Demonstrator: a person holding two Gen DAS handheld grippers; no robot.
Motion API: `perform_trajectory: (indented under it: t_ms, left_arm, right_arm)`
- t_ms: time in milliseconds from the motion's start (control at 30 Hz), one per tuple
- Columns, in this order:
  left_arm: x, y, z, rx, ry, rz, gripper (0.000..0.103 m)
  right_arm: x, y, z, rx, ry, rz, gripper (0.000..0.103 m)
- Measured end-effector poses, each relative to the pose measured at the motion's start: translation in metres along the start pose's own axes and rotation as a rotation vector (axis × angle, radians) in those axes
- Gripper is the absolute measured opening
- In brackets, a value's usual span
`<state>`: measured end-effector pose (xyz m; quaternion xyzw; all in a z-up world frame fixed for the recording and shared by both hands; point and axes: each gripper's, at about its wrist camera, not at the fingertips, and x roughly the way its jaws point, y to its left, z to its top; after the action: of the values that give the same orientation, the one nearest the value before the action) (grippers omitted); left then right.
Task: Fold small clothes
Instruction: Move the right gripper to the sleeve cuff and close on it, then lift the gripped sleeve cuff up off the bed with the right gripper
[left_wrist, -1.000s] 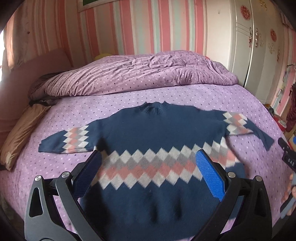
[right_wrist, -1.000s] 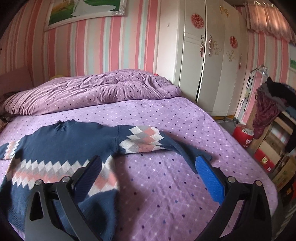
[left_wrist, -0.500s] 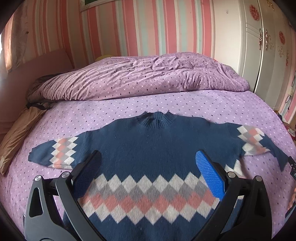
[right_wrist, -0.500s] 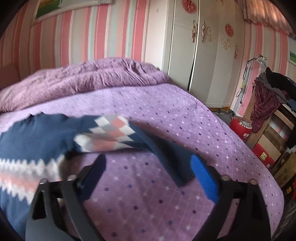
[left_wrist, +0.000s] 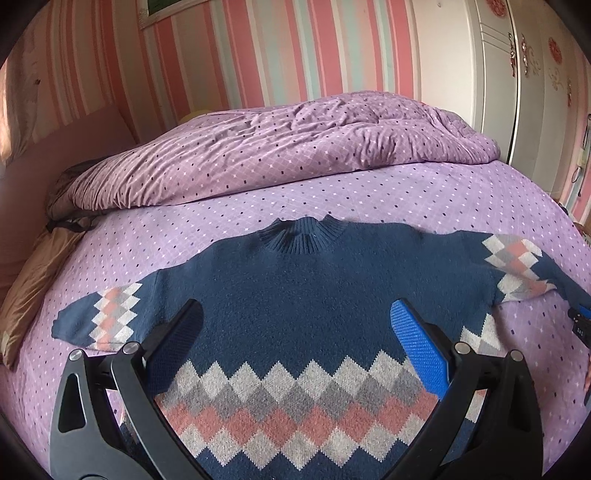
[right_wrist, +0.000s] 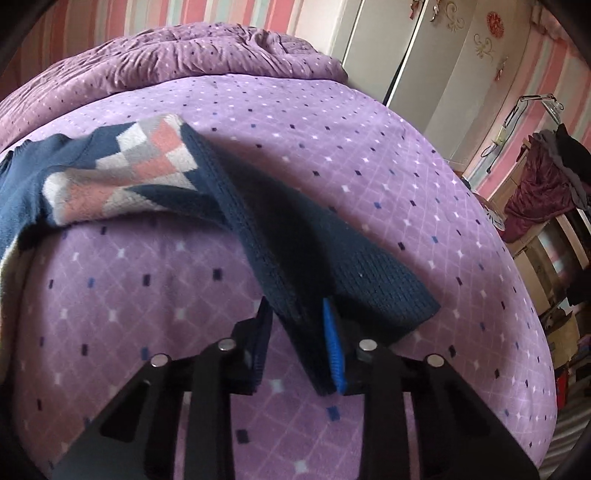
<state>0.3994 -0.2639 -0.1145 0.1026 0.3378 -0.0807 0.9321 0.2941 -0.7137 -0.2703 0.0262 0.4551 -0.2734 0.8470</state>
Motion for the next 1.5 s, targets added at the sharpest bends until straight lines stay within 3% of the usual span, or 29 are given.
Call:
perform_trajectory:
  t_ms: [267, 433, 700, 800, 867, 1000, 1100, 1333, 1433, 1500]
  left_arm:
    - [-0.002, 0.006, 0.000, -0.026, 0.012, -0.010, 0.100]
    - [-0.006, 0.003, 0.001, -0.018, 0.004, -0.013, 0.100]
    - [-0.006, -0.003, -0.001, 0.013, 0.005, 0.000, 0.100]
    - [-0.008, -0.004, 0.000, 0.014, -0.005, -0.003, 0.100]
    - [-0.010, -0.005, 0.001, 0.015, -0.013, -0.006, 0.100]
    - [-0.014, -0.002, 0.002, 0.012, -0.022, -0.012, 0.100]
    - [-0.016, -0.001, 0.001, 0.011, -0.024, -0.024, 0.100]
    - [-0.023, 0.000, -0.001, 0.031, -0.040, -0.008, 0.100]
    - [-0.025, 0.002, -0.001, 0.044, -0.047, 0.008, 0.100]
    - [-0.024, 0.005, -0.001, 0.042, -0.047, 0.013, 0.100]
  right_arm:
    - [0.008, -0.009, 0.006, 0.016, 0.009, -0.011, 0.010]
    - [0.001, -0.024, 0.022, 0.052, -0.030, -0.015, 0.008]
    - [0.015, -0.055, 0.082, 0.119, -0.086, -0.078, 0.009]
    - [0.035, -0.061, 0.098, 0.134, -0.062, -0.102, 0.025]
    - [0.039, -0.067, 0.100, 0.151, -0.062, -0.120, 0.060]
    - [0.011, -0.071, 0.089, 0.190, -0.106, -0.124, 0.068]
    - [0.005, -0.071, 0.072, 0.238, -0.074, -0.100, 0.069]
    - [0.059, -0.090, 0.043, 0.472, 0.095, -0.012, 0.067]
    - [0.071, -0.092, 0.045, 0.541, 0.089, -0.009, 0.068]
    - [0.075, -0.090, 0.049, 0.567, 0.071, -0.004, 0.062]
